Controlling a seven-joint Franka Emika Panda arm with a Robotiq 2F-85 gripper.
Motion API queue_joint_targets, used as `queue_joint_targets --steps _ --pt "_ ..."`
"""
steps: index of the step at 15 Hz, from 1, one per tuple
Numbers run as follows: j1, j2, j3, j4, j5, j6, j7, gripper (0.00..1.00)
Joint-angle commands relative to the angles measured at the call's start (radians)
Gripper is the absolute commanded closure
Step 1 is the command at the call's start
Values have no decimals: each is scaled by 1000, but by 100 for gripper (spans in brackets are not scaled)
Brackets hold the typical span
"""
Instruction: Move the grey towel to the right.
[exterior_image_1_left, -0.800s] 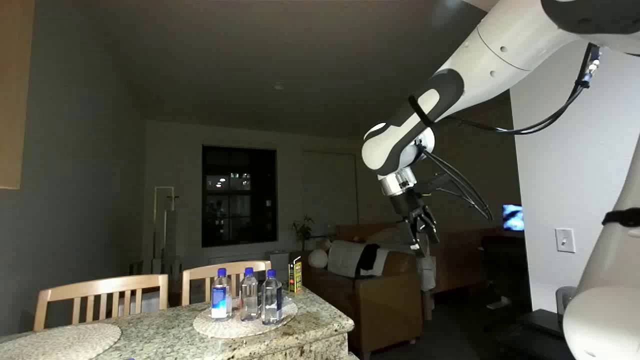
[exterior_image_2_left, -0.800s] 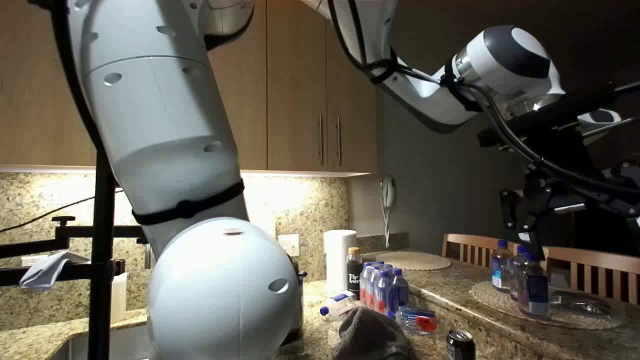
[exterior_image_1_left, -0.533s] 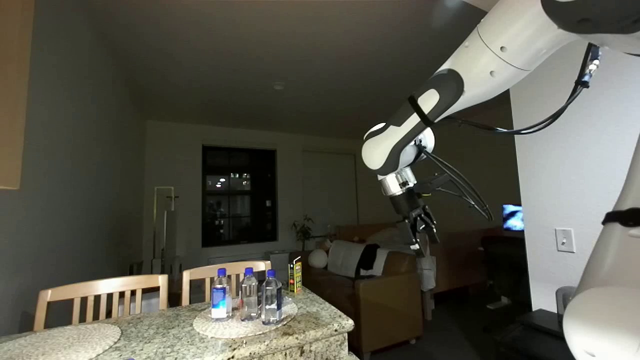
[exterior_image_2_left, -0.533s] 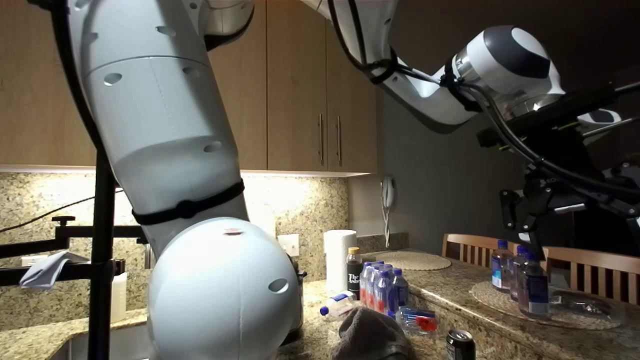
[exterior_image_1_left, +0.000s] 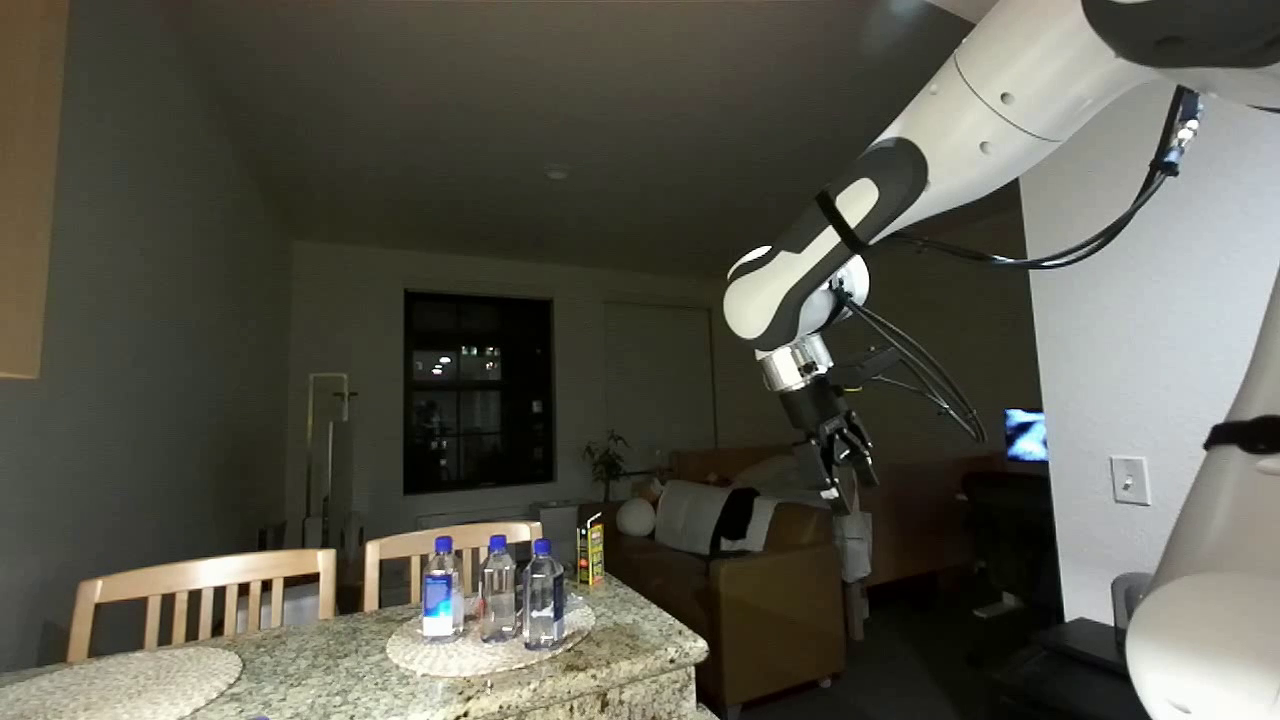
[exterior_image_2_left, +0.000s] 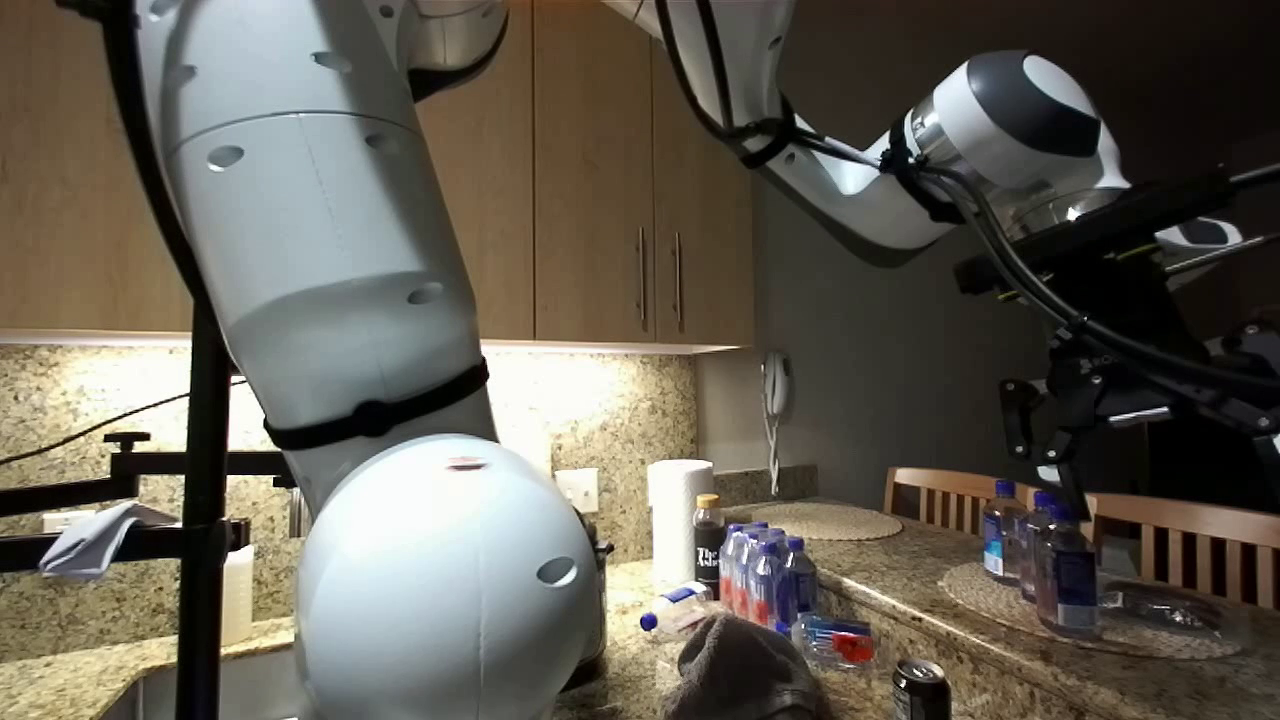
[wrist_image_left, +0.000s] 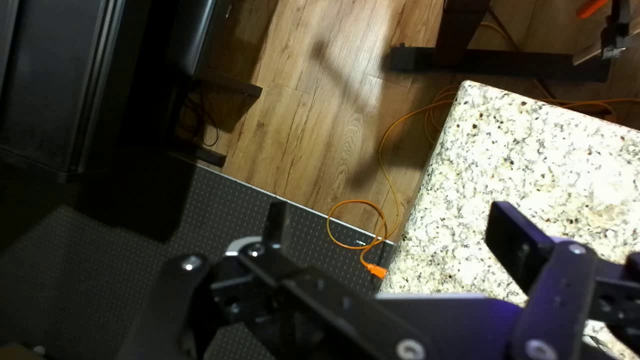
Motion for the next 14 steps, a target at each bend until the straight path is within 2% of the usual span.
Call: queue_joint_targets --steps 1,9,14 --pt "10 0 -9 1 -2 -3 2 0" --pt "10 0 -9 2 -2 -3 2 0" --pt "48 -8 -20 -15 106 13 -42 0"
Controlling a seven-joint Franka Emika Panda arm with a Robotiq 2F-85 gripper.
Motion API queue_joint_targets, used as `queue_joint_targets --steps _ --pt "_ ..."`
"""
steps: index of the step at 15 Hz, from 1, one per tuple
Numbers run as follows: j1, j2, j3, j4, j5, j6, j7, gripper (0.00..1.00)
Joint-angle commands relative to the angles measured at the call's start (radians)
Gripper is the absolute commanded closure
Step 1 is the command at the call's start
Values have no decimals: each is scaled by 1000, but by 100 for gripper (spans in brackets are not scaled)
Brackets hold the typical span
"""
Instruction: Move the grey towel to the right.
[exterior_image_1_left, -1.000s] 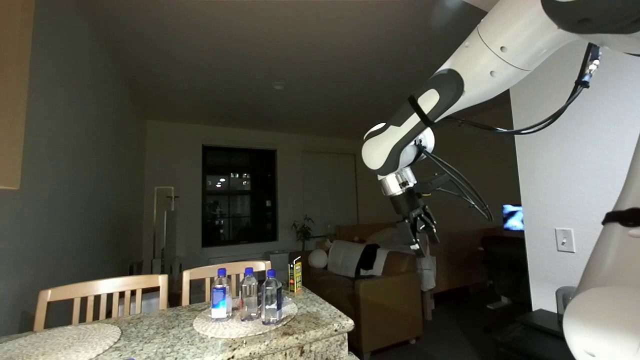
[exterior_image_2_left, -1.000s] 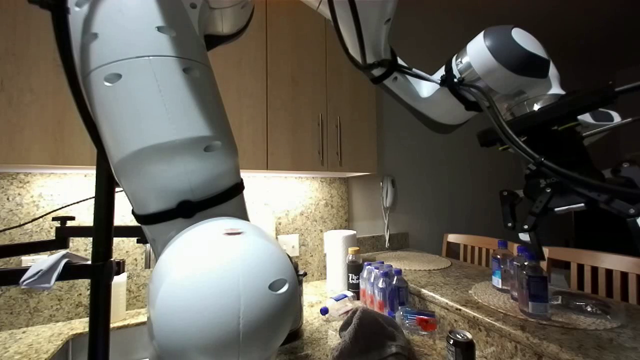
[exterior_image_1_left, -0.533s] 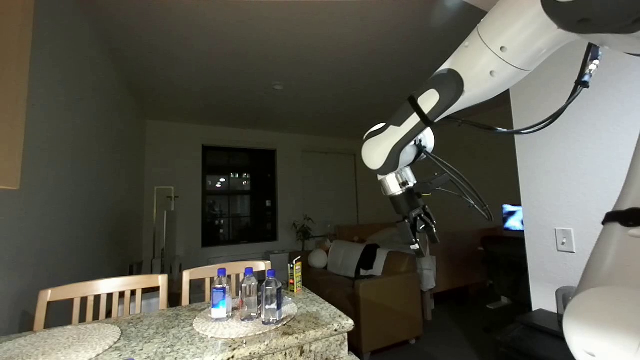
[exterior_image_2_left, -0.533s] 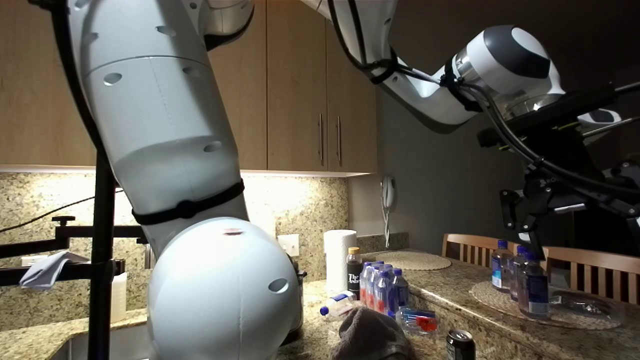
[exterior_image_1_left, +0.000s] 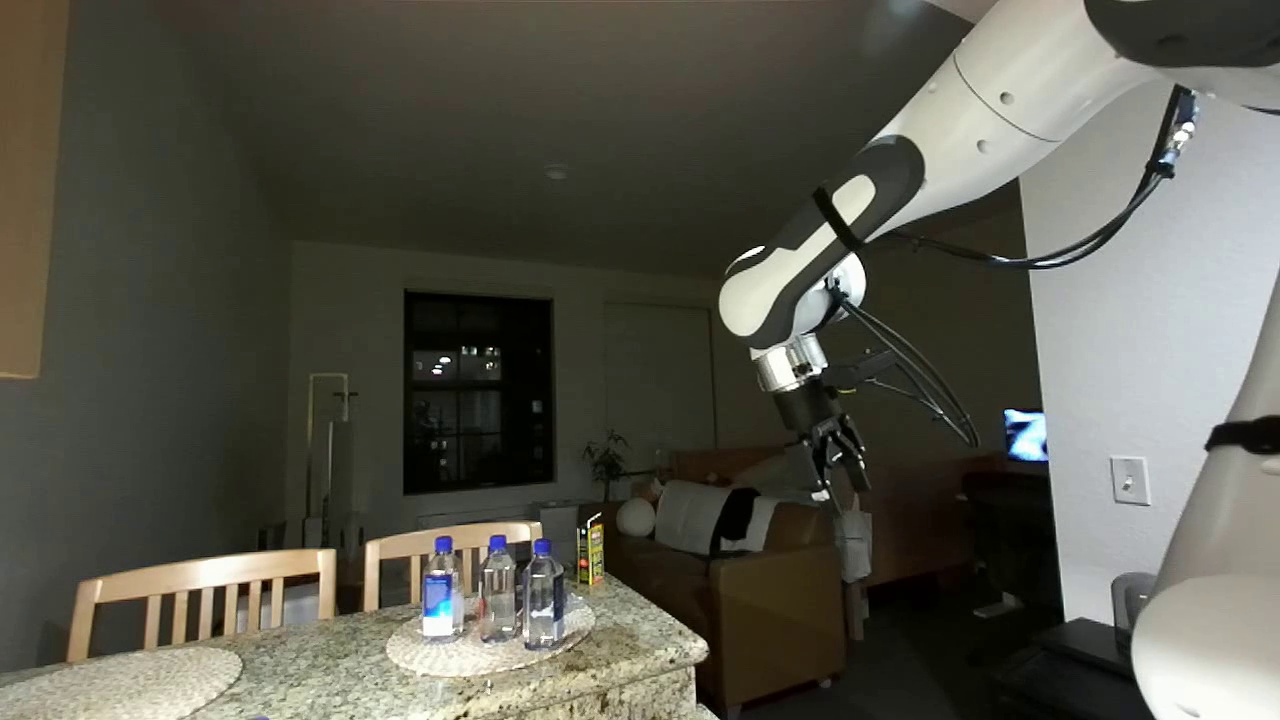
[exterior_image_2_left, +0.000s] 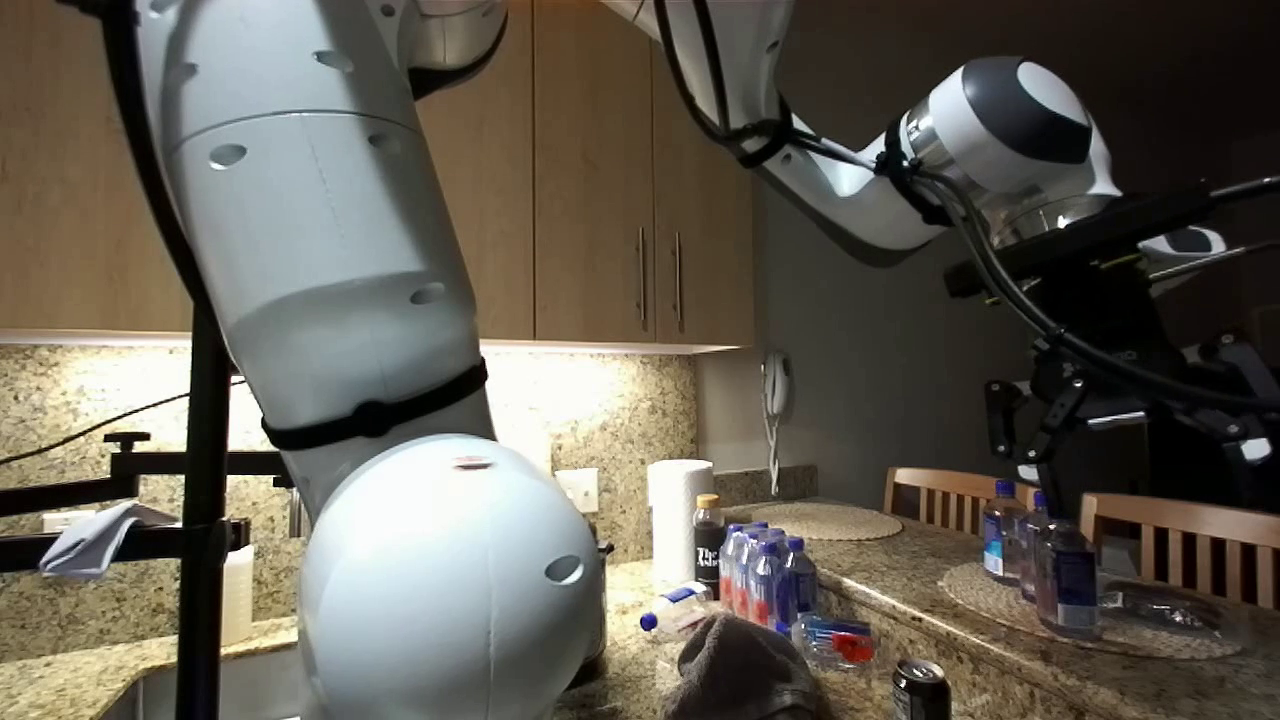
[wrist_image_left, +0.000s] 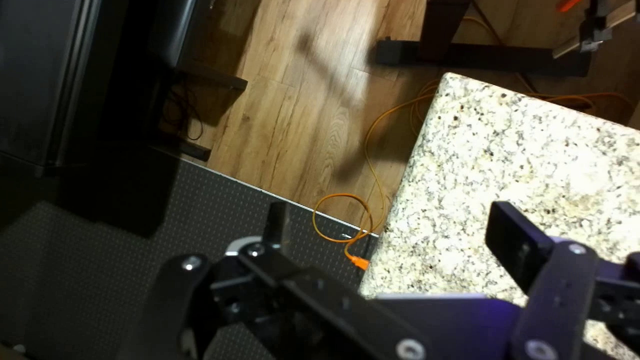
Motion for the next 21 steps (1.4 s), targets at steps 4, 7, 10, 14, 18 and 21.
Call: queue_joint_targets --steps 4,7,10,14,18,21 --pt "59 -14 -10 -39 194 51 -35 0" --pt "86 -28 3 -75 250 127 -36 0" --pt "121 -49 25 -133 291 233 -39 0" --pt "171 -64 55 -200 324 301 -62 0" --pt "226 -70 95 -260 354 355 -51 0" --pt "269 -64 133 -299 373 398 -43 0"
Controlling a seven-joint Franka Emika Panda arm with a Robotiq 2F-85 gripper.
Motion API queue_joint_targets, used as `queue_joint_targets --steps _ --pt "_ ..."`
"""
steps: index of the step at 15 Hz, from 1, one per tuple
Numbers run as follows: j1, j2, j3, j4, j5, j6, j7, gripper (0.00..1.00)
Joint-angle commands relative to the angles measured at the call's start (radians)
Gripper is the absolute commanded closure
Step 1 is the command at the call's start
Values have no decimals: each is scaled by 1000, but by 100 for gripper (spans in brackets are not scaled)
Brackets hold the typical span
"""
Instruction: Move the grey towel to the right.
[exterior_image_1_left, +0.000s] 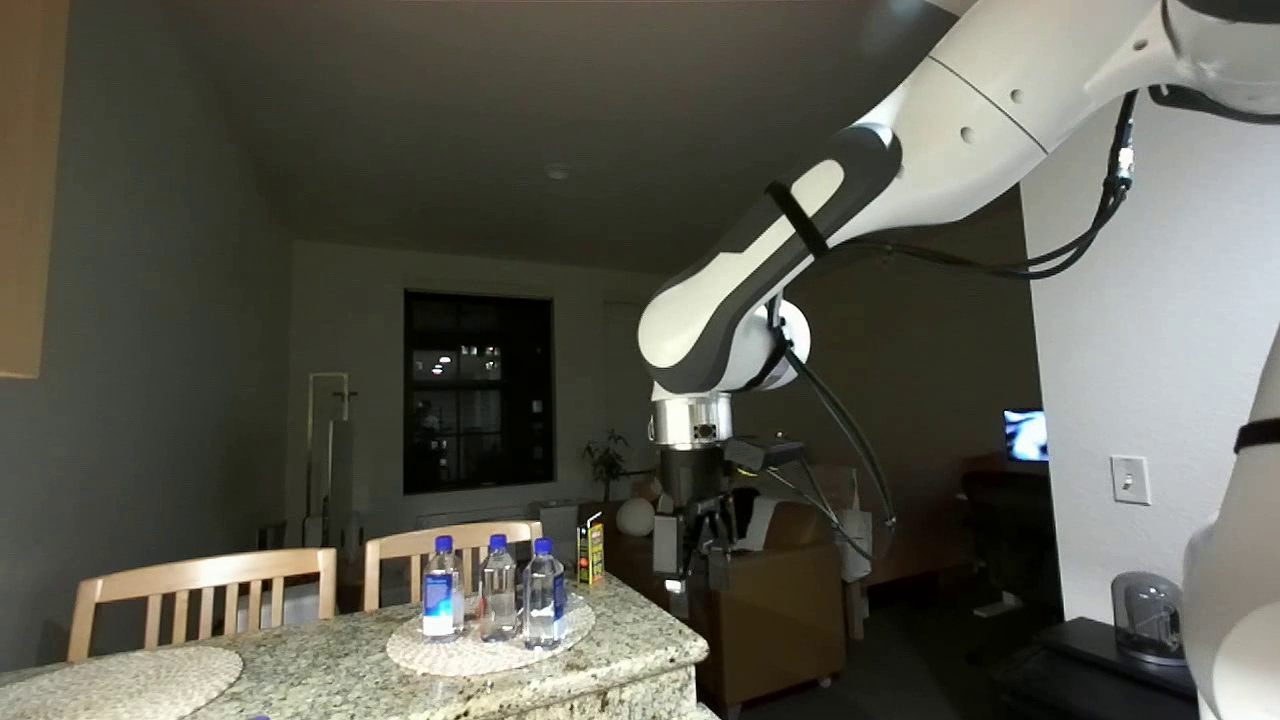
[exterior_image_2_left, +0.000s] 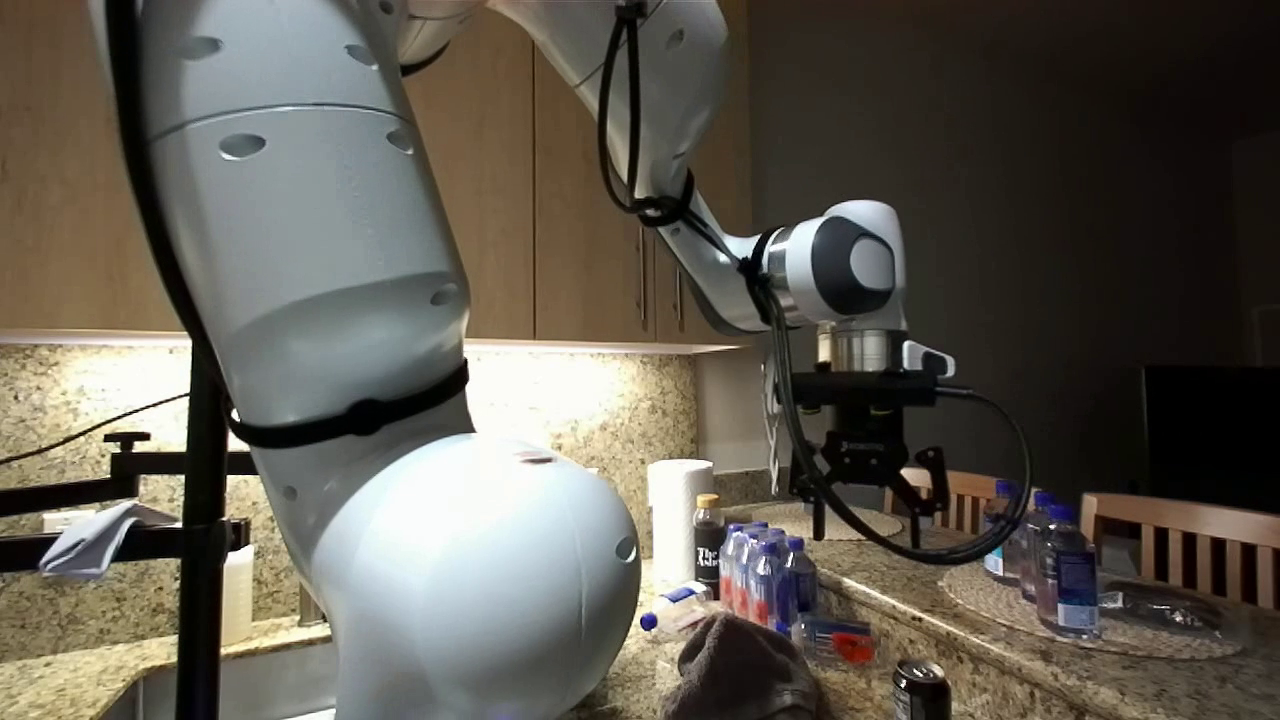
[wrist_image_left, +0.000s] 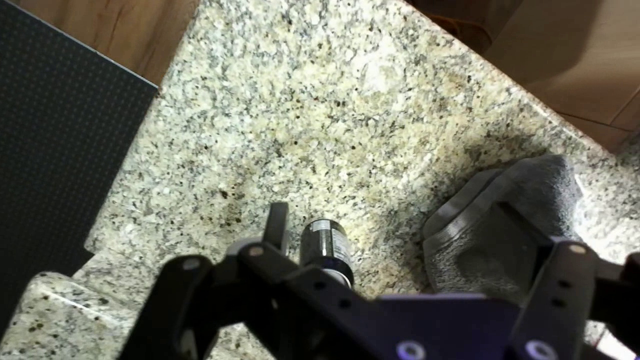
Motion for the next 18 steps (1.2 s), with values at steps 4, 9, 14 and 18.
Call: queue_joint_targets --steps 4,9,14,18 --pt "86 -26 91 -120 40 109 -28 0" --pt "92 0 117 -111 22 75 -2 0" --pt "85 -14 120 -133 14 96 22 0" --pt "103 22 158 -154 34 160 115 0"
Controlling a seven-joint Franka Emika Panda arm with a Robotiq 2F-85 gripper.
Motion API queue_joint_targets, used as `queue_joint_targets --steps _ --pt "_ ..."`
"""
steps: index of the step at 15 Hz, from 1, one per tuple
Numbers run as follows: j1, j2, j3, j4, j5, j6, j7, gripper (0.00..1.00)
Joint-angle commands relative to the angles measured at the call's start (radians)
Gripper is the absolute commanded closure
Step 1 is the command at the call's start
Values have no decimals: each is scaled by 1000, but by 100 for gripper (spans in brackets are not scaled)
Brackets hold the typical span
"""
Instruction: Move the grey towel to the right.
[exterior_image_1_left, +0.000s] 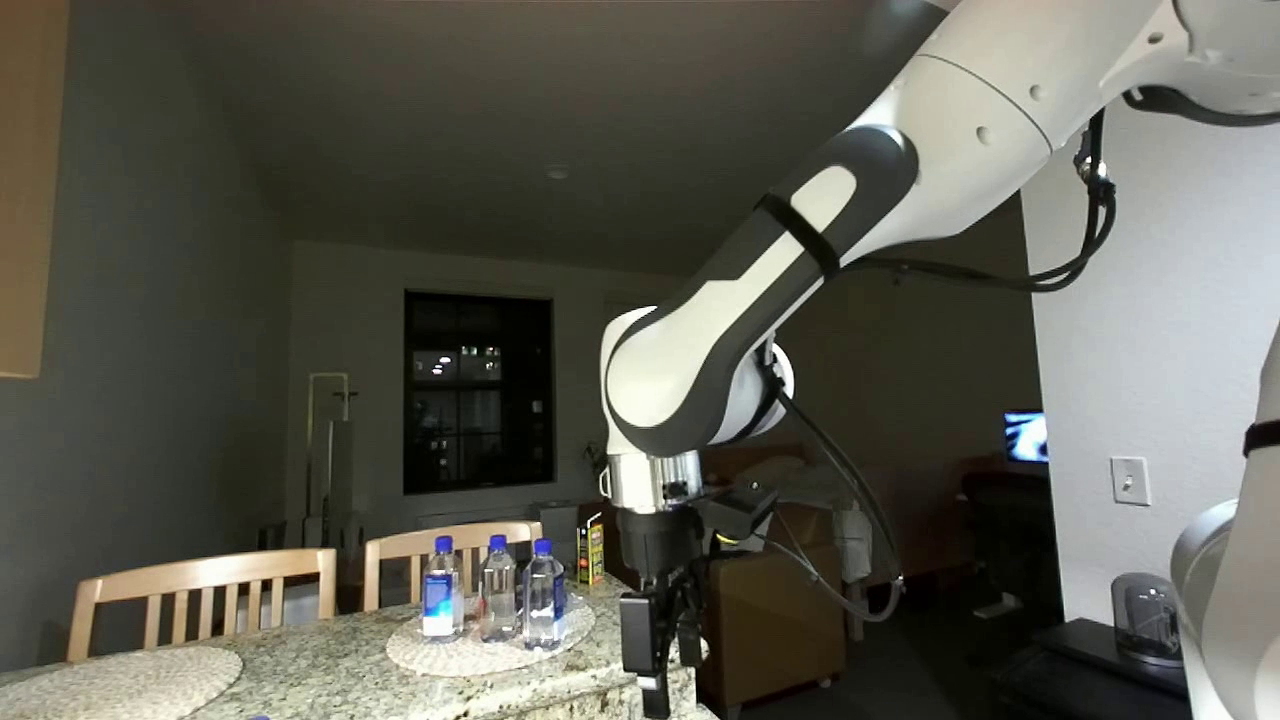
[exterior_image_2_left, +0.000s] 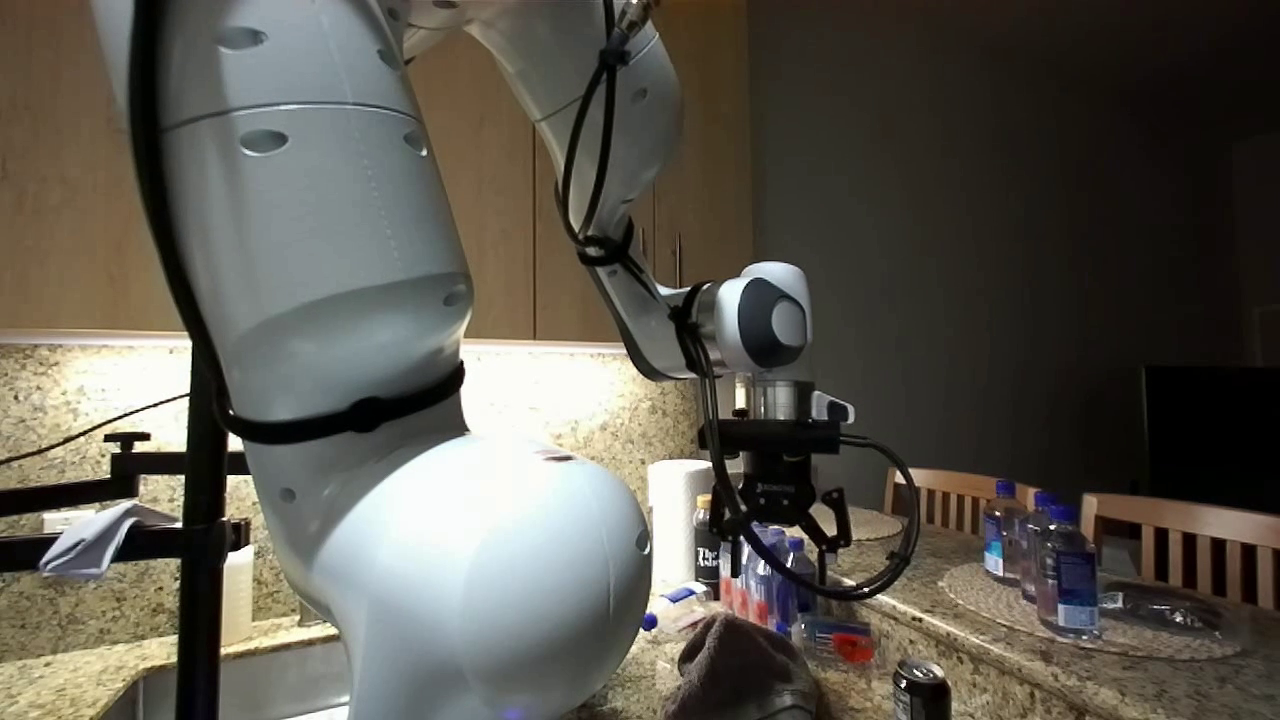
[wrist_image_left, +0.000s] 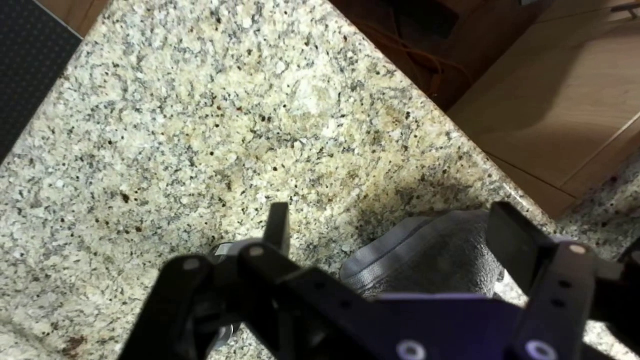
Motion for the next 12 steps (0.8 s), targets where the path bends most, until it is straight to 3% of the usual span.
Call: queue_joint_targets --steps 1,6,12 --pt "11 42 61 -27 18 112 113 0" --pt "35 184 146 26 -1 309 235 0" --pt "68 374 182 129 52 441 225 0"
